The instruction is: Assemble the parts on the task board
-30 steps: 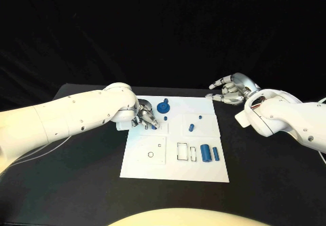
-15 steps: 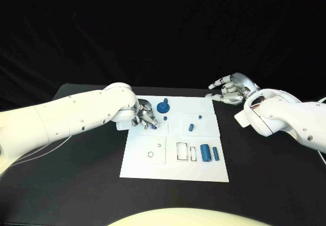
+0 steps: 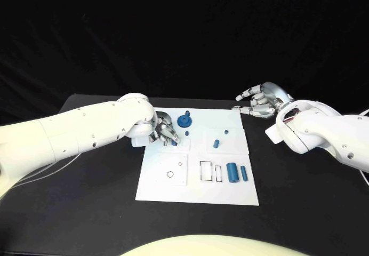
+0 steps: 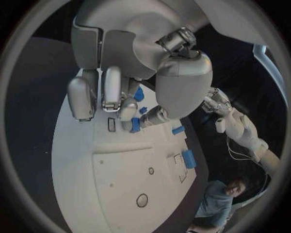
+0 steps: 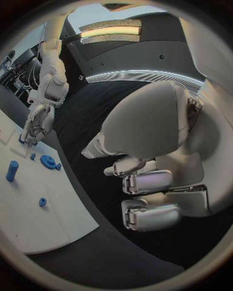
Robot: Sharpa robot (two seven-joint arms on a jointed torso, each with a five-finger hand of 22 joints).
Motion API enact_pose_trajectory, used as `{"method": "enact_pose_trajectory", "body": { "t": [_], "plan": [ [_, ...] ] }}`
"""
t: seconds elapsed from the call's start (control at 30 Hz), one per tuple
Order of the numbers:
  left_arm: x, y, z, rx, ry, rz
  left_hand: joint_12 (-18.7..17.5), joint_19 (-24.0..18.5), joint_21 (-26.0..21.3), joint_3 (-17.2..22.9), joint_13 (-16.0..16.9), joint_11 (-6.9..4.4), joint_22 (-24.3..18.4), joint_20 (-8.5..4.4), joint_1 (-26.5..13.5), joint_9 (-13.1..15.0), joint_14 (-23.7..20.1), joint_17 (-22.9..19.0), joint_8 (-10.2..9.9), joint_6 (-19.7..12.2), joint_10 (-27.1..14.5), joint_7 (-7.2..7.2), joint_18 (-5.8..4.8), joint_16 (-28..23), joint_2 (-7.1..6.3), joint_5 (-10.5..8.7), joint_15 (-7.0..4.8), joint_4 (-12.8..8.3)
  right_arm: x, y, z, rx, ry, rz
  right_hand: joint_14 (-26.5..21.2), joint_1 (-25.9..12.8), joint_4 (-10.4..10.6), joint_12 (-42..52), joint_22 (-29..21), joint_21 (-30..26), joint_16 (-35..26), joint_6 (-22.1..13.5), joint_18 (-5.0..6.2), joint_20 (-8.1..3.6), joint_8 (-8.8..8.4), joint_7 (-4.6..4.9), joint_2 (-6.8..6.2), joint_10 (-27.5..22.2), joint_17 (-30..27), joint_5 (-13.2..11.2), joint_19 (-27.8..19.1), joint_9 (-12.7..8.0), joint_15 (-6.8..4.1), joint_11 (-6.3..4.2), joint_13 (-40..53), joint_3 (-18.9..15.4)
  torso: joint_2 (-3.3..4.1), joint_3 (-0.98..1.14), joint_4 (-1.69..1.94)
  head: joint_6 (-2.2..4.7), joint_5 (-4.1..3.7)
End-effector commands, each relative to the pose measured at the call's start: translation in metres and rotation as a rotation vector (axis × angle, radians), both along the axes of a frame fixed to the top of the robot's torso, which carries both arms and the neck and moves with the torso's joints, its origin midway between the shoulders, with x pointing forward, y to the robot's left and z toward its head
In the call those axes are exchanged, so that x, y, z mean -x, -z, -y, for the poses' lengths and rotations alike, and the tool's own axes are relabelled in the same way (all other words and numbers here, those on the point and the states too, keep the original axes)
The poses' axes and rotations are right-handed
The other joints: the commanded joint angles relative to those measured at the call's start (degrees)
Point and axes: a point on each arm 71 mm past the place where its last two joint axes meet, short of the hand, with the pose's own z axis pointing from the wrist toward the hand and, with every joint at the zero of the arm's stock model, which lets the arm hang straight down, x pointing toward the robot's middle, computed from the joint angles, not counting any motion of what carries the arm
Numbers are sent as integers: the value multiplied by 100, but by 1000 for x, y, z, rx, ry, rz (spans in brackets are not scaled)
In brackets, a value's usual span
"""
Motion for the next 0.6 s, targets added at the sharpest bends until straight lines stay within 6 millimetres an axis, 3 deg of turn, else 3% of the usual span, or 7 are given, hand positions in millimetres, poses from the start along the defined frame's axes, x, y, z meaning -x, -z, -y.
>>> {"method": "enact_pose_trajectory", "body": {
  "t": [0.03,0.6],
  "plan": [
    [0,0,2,5,0,3,-103,44,35,1110,-91,-39,62,11,-7,124,610,1503,-48,146,110,-143,-53,62,246,161,9,-217,0,0,-1,3,-5,-1,576,-177,-5,-39,1445,-62,-34,-58,-148,-30,133,-2,93,-109,1360,58,551,45,-48,-14,41,124,1,1,-1,-3,1],
    [0,1,1,-9,10,-10,-85,54,43,1165,-74,-31,82,28,-23,155,612,1508,-36,220,126,-140,-55,65,270,155,21,-246,0,1,-1,6,-9,-2,576,-177,-5,-39,1445,-62,-34,-58,-148,-30,133,-2,93,-109,1360,58,551,45,-48,-14,41,124,-3,3,3,-19,-2]
  ]
}}
